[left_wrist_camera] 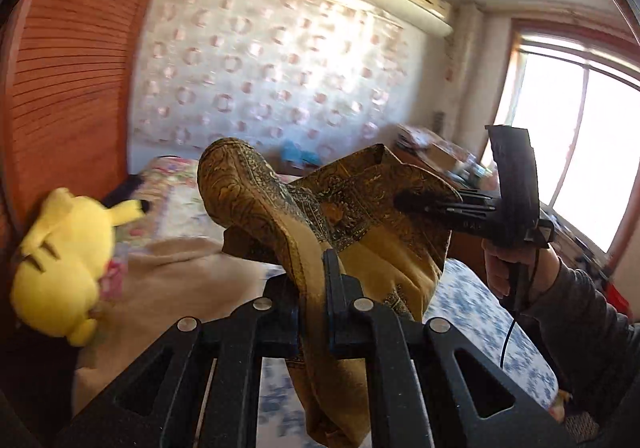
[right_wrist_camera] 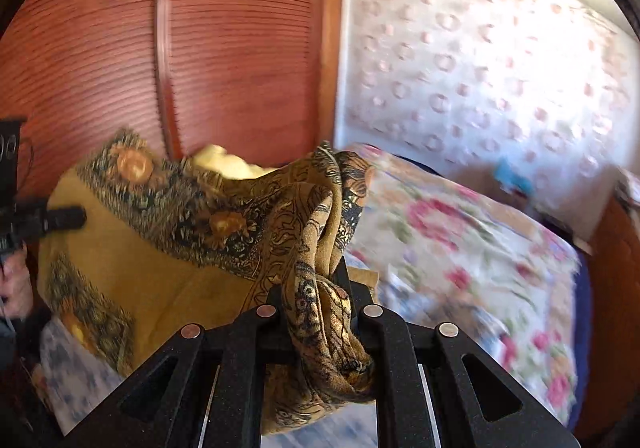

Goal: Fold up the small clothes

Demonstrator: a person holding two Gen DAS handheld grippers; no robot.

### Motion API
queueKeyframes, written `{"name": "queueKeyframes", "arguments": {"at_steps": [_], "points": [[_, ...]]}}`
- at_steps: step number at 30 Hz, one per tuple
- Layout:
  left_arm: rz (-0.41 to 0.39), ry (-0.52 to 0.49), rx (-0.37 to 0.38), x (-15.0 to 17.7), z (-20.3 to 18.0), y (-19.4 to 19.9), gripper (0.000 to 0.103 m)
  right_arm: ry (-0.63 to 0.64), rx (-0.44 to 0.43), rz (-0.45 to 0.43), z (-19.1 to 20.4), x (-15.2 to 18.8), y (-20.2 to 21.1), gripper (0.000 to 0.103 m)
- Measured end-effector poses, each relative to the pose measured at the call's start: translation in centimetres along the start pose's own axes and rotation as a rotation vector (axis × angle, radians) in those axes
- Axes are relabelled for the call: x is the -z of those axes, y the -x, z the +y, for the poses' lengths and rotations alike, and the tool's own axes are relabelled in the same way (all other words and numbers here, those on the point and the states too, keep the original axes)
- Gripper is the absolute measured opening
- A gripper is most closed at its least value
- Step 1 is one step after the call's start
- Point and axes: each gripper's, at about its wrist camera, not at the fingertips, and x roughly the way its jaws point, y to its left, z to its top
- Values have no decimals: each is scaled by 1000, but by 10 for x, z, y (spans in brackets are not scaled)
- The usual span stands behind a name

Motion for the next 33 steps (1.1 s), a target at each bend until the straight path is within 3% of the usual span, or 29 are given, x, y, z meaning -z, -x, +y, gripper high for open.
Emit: {"name": "queueKeyframes", "arguments": {"at_steps": [5, 8, 11, 15, 19, 22, 23, 25, 27, 33], "points": [[-25, 144, -105, 31, 55, 15, 10, 104, -102, 7, 52, -48, -79, 11], [28, 235, -173, 63, 84, 0, 10, 155, -133, 46, 62, -60, -136, 11], [80, 252, -230, 92, 91, -17, 10, 155, -163, 110, 73, -57, -189, 11], [71, 238, -258, 103, 89, -20, 10, 185, -172, 138, 77, -58, -228, 12], [88, 220, -262, 106, 90, -22, 10, 160, -161, 134, 72, -61, -225, 14], [99, 222, -259, 108, 96, -19, 10, 159, -100, 157, 80, -61, -211, 33], [100, 223, -255, 109, 97, -21, 10, 141, -68, 159, 75, -58, -207, 45], [100, 226, -248, 108, 100, -23, 10, 99, -23, 146, 78, -55, -187, 52], [96, 226, -247, 108, 101, -24, 10, 35, -2, 121, 70, -45, -170, 66], [93, 227, -241, 108, 95, -19, 10, -109, -55, 175, 69, 6, -153, 77]]}}
